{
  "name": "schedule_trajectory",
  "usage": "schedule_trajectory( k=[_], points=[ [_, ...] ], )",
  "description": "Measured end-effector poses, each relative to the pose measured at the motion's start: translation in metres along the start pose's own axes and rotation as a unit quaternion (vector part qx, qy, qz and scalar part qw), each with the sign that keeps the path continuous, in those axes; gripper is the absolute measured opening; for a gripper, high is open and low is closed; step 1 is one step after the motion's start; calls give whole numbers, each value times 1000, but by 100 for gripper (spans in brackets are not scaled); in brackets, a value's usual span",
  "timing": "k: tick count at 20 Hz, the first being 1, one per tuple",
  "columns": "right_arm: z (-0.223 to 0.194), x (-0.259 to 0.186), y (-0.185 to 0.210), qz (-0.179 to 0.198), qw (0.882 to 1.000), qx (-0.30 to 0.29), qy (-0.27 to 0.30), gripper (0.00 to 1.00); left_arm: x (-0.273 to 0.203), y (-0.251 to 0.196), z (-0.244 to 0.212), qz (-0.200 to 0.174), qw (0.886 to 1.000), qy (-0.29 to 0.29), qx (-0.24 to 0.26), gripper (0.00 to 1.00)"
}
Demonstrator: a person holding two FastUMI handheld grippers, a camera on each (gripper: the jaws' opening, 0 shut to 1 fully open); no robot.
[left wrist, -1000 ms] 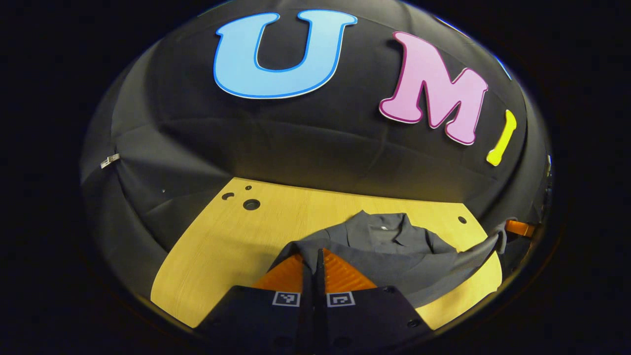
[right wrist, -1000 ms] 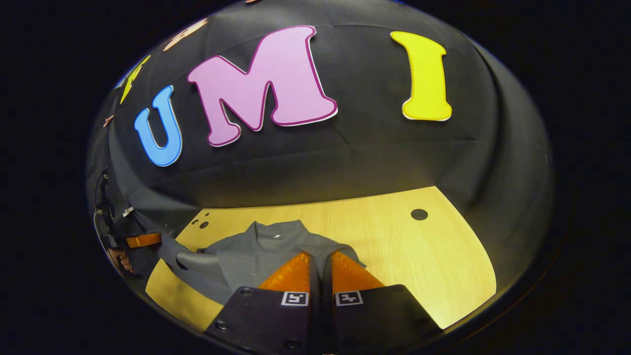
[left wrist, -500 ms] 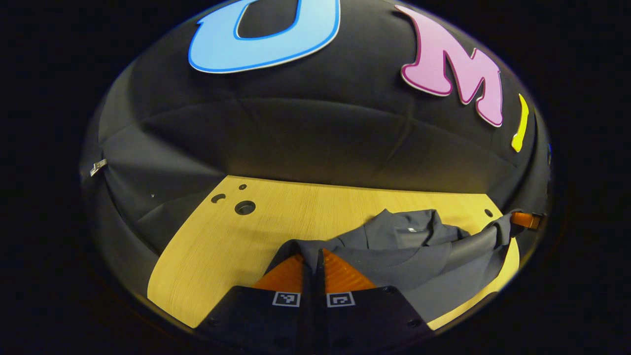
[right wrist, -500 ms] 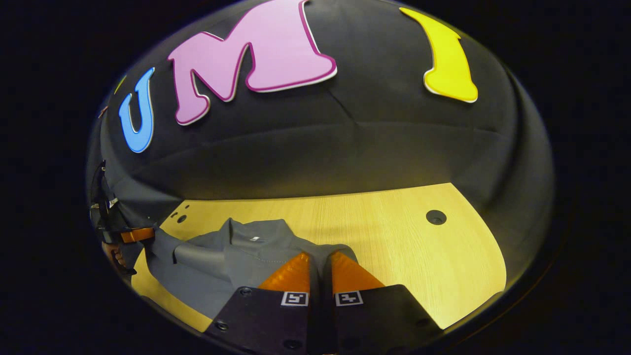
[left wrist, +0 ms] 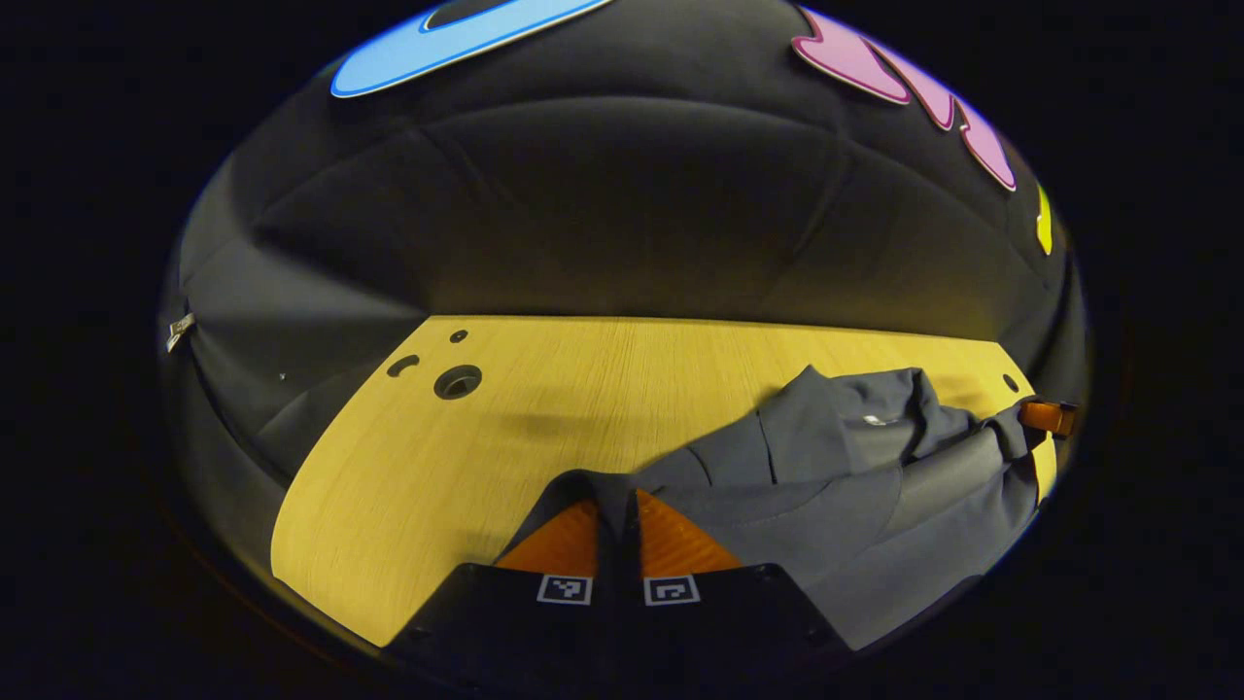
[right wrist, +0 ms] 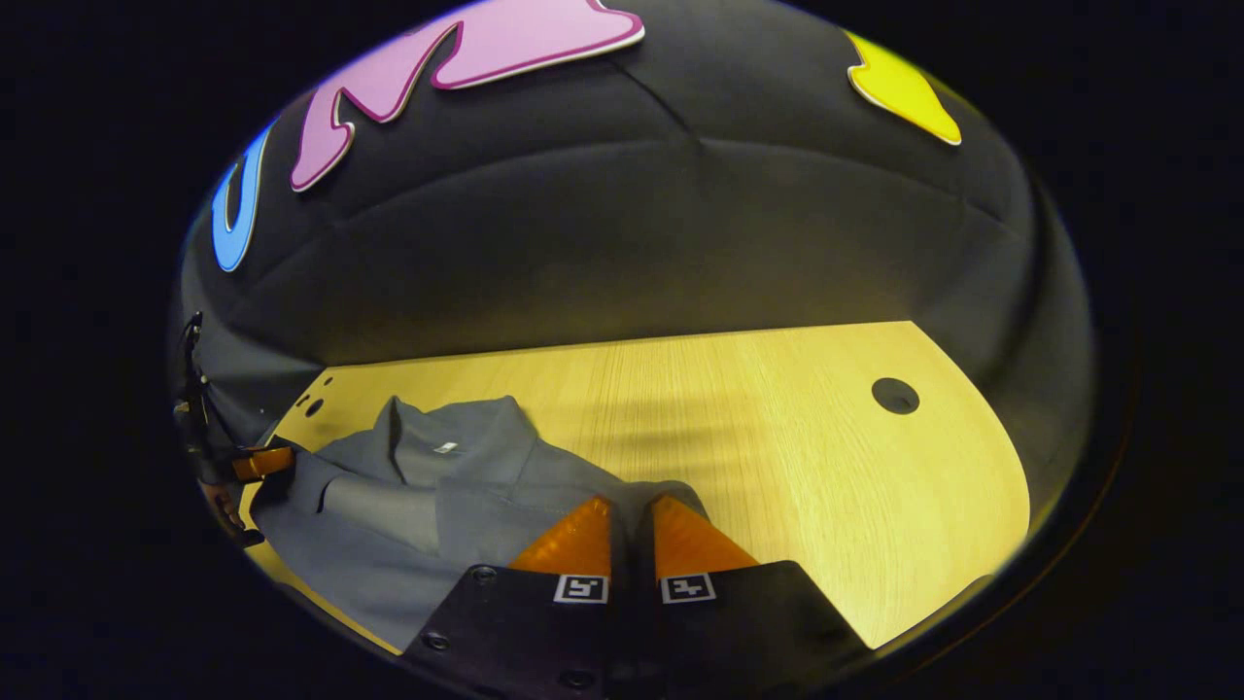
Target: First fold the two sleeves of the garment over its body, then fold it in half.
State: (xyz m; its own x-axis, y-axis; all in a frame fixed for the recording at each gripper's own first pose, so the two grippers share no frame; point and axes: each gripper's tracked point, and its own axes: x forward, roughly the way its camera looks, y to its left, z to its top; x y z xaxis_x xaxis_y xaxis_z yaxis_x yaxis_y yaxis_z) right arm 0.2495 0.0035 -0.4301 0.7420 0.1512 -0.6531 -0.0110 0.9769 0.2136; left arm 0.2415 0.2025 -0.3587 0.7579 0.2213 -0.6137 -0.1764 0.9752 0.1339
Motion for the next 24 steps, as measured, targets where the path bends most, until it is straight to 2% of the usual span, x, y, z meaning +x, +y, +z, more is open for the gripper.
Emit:
schedule_trajectory(
  k=[5, 7, 9, 10, 11, 12, 13, 14, 16, 17, 18, 19, 20, 23, 24],
  points=[
    [-16, 14, -5, -5, 1000, -5, 17, 5, 11, -2, -4, 0, 1000, -6, -15, 5],
    [-19, 20, -6, -8, 1000, -2, 21, 9, 13, -3, -11, 0, 1000, 3, -18, 6],
    [-16, 16, -1, 1, 1000, 12, 19, 18, 10, -5, -12, -4, 1000, 7, -24, 11],
    [-14, 13, 2, 8, 1000, 19, 15, 25, 8, -8, -8, -13, 999, 5, -31, 13],
    [-12, 10, 4, 12, 1000, 22, 10, 27, 3, -15, -6, -23, 999, -2, -39, 18],
    [-11, 5, 3, 12, 1000, 24, 8, 39, -1, -18, 0, -28, 999, -7, -44, 17],
    [-11, 1, 2, 11, 1000, 25, 8, 34, -5, -18, 2, -28, 998, -12, -46, 33],
    [-11, -2, 4, 12, 1000, 27, 10, 55, -9, -17, 5, -25, 999, -13, -44, 48],
    [-9, -13, 9, 18, 999, 29, 9, 60, -20, -19, 12, -21, 999, -28, -34, 58],
    [-7, -20, 13, 22, 999, 26, 7, 55, -27, -23, 19, -25, 998, -43, -29, 72],
    [-5, -26, 15, 24, 1000, 20, 4, 80, -35, -27, 24, -31, 998, -54, -22, 85],
    [-4, -33, 18, 26, 1000, 14, 2, 81, -45, -32, 27, -39, 997, -60, -16, 99],
    [-2, -42, 21, 29, 1000, 10, -1, 81, -54, -36, 29, -45, 997, -64, -10, 95],
    [6, -72, 37, 47, 999, 10, -16, 86, -86, -44, 32, -58, 996, -70, 2, 95],
    [10, -84, 44, 55, 998, 13, -26, 90, -98, -45, 32, -59, 996, -73, 5, 95]
  ],
)
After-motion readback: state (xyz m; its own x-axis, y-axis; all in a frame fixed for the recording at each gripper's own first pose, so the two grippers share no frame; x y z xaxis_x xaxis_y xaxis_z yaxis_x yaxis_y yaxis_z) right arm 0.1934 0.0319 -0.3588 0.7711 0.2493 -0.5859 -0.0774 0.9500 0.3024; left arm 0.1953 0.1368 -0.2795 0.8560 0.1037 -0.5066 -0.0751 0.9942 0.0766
